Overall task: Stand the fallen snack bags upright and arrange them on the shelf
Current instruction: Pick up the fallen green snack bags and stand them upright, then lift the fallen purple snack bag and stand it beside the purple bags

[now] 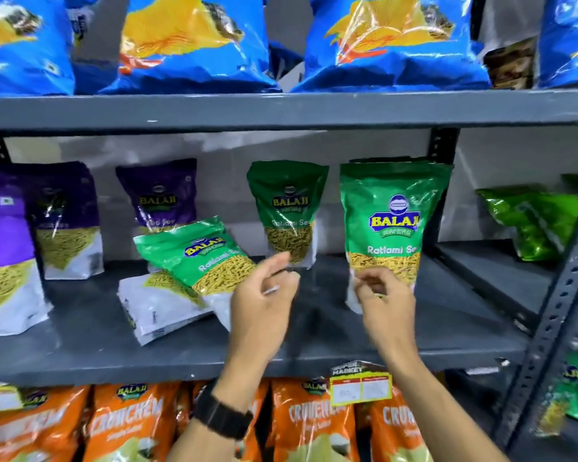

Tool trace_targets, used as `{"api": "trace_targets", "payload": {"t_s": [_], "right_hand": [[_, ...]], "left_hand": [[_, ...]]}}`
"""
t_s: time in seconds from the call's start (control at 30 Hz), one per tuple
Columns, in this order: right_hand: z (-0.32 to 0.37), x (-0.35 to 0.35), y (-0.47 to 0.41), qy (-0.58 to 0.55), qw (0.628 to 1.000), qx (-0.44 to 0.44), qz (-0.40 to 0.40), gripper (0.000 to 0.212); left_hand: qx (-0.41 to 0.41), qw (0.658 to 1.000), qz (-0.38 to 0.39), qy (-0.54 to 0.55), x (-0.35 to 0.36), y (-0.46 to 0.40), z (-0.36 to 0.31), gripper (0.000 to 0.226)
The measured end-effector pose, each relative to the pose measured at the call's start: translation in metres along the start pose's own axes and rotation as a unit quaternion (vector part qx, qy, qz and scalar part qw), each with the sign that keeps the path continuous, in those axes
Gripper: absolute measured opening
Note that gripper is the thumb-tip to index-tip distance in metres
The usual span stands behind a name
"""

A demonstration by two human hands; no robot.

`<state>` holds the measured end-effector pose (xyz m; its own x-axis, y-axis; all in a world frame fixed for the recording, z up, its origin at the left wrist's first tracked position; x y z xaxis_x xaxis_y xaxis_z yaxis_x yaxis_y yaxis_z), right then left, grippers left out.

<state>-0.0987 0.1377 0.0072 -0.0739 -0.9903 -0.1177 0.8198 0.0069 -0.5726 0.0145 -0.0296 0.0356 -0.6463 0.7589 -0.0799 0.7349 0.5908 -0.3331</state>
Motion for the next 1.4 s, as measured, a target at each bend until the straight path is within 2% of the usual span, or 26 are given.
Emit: {"api": "trace_targets", "payload": {"t_s": [0.07, 0.13, 0.23, 0.33, 0.43, 0.47, 0.57, 0.67, 0.73, 0.8, 0.93, 1.03, 1.23, 1.4], "right_hand": [[0.016, 0.036, 0.001, -0.016, 0.994, -0.021, 0.107, 0.021], [0.029, 0.069, -0.003, -0.008, 0.986, -0.025, 0.165, 0.01], [0.03, 0.11, -0.022, 0.024, 0.976, 0.032, 0.216, 0.03], [0.024, 0.138, -0.04, -0.018, 0.953, 0.119, 0.277, 0.056], [0.022, 0.149, -0.039, -0.002, 0.912, 0.195, 0.362, 0.048], [0.022, 0.15, -0.037, 0.001, 0.905, 0.213, 0.368, 0.045], [0.024, 0.145, -0.029, -0.012, 0.916, 0.221, 0.333, 0.037], [0.033, 0.135, -0.012, -0.076, 0.941, 0.194, 0.266, 0.034], [0.05, 0.12, 0.011, -0.134, 0.949, 0.171, 0.227, 0.02], [0.068, 0.104, 0.037, -0.154, 0.956, 0.136, 0.209, 0.019], [0.097, 0.074, 0.091, -0.192, 0.962, 0.075, 0.177, 0.017], [0.107, 0.061, 0.122, -0.201, 0.962, 0.069, 0.171, 0.019], [0.112, 0.05, 0.134, -0.201, 0.962, 0.066, 0.175, 0.023], [0.088, 0.055, 0.095, -0.18, 0.969, 0.058, 0.158, 0.02]], "left_hand": [[0.003, 0.994, -0.108, -0.028, -0.049, 0.01, 0.003, 0.023], [-0.054, 0.985, -0.147, -0.078, -0.085, 0.01, 0.018, 0.018], [-0.142, 0.97, -0.105, -0.17, -0.11, 0.003, 0.046, 0.058], [-0.177, 0.97, -0.043, -0.16, -0.103, -0.007, 0.056, 0.062], [-0.208, 0.973, -0.014, -0.093, -0.088, -0.024, 0.062, 0.092], [-0.208, 0.975, -0.011, -0.077, -0.084, -0.032, 0.067, 0.098], [-0.201, 0.978, -0.014, -0.046, -0.079, -0.032, 0.062, 0.089], [-0.195, 0.981, 0.002, 0.013, -0.082, -0.01, 0.043, 0.042], [-0.186, 0.981, 0.013, 0.05, -0.092, 0.002, 0.038, 0.027], [-0.167, 0.983, 0.024, 0.068, -0.107, 0.018, 0.029, 0.02], [-0.131, 0.985, 0.069, 0.089, -0.138, 0.054, 0.019, 0.038], [-0.105, 0.987, 0.079, 0.088, -0.151, 0.077, 0.017, 0.054], [-0.086, 0.991, 0.091, 0.054, -0.156, 0.09, 0.015, 0.052], [-0.097, 0.988, 0.102, 0.058, -0.126, 0.054, 0.024, 0.041]]}}
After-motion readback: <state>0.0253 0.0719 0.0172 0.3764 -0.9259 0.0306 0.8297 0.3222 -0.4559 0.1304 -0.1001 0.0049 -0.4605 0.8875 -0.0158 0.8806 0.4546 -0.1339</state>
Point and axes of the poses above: each hand's wrist, its own y-axis away from the middle knuckle, its own x-axis out of the palm, z = x × y, the point moved 2 cm from there along -y, towards the middle knuckle, and after that the axes turned 6 degrees about -x, right-handed, at the moved point
